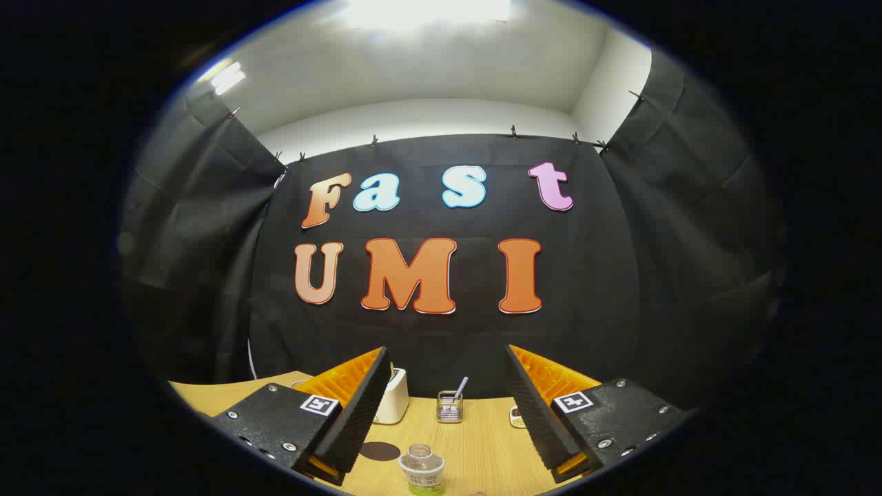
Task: Take the bottle from table, then pour the juice into the cup, finally place the bottle on the coaster
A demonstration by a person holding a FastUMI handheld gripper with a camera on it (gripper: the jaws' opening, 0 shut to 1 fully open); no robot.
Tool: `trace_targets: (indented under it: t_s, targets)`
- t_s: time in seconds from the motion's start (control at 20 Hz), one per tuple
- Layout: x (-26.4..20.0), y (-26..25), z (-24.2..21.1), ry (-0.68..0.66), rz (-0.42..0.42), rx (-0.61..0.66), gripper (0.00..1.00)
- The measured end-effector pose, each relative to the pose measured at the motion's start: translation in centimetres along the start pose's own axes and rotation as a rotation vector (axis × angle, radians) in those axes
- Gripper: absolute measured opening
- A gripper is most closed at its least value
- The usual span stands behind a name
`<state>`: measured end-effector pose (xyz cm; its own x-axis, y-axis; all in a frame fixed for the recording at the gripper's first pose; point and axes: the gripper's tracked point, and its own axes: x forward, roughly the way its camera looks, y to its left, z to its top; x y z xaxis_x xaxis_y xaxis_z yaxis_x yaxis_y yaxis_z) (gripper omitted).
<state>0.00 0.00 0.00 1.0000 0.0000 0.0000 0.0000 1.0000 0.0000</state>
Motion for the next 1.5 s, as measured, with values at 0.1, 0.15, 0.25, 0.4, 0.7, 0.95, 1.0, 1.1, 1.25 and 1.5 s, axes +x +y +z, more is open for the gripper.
trace_targets:
  t_s: [0.1,0.15,0.25,0.4,0.7,0.95,1.0,1.1,1.25,1.5]
  targets:
    - [0.1,0.0,-0.3,0.008,0.000,0.000,0.97]
    - [0.0,0.1,-0.5,0.012,0.002,0.004,0.97]
    - [0.0,0.3,-0.6,0.017,0.009,0.017,0.98]
    - [0.1,0.3,-0.6,0.024,0.013,0.030,0.98]
    - [-0.1,-0.1,-0.4,0.019,0.006,0.027,0.98]
    - [-0.1,-0.1,-0.7,0.024,0.008,0.032,0.98]
    - [-0.1,-0.1,-0.8,0.025,0.008,0.032,0.97]
    - [-0.1,-0.2,-0.9,0.027,0.007,0.035,0.97]
    - [-0.1,0.0,-1.5,0.038,0.014,0.048,0.97]
    - [-0.1,0.1,-2.4,0.056,0.016,0.055,0.98]
